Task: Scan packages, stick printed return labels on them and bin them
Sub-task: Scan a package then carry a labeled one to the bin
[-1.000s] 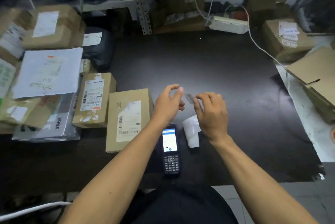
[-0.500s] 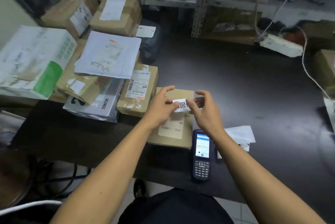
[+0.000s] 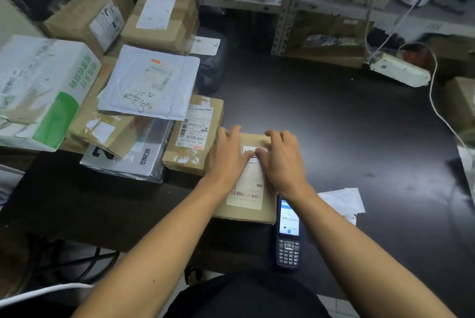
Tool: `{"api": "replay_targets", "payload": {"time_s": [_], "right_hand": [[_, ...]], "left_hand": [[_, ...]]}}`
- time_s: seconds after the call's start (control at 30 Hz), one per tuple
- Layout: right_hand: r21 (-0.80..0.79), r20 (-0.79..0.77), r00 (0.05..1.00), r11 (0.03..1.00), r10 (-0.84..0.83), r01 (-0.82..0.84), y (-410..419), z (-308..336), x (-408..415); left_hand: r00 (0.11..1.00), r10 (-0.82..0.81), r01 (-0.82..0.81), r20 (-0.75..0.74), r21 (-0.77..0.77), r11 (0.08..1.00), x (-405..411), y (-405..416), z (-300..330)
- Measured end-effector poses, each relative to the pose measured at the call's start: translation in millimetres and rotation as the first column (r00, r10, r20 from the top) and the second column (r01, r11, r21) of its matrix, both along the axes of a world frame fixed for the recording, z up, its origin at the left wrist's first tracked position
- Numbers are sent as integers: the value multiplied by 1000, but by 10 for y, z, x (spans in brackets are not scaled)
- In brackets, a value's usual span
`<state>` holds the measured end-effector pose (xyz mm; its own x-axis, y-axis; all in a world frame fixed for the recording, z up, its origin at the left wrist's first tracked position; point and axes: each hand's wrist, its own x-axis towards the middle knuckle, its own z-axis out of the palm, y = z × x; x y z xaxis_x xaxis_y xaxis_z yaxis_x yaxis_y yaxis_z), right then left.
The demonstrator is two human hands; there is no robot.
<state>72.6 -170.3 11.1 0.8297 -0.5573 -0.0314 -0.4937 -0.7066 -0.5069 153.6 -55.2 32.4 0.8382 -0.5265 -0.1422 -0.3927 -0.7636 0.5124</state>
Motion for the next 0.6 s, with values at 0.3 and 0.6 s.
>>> {"api": "replay_targets", "payload": {"time_s": [0.3, 0.6], "right_hand": [[304, -10, 989, 941, -151, 147, 55, -49, -170], [511, -124, 988, 847, -94, 145, 444, 121, -670]], "left_hand": [[977, -31, 3, -211, -135, 991, 28, 278, -221], [887, -148, 48, -438, -231, 972, -196, 775, -278]]}}
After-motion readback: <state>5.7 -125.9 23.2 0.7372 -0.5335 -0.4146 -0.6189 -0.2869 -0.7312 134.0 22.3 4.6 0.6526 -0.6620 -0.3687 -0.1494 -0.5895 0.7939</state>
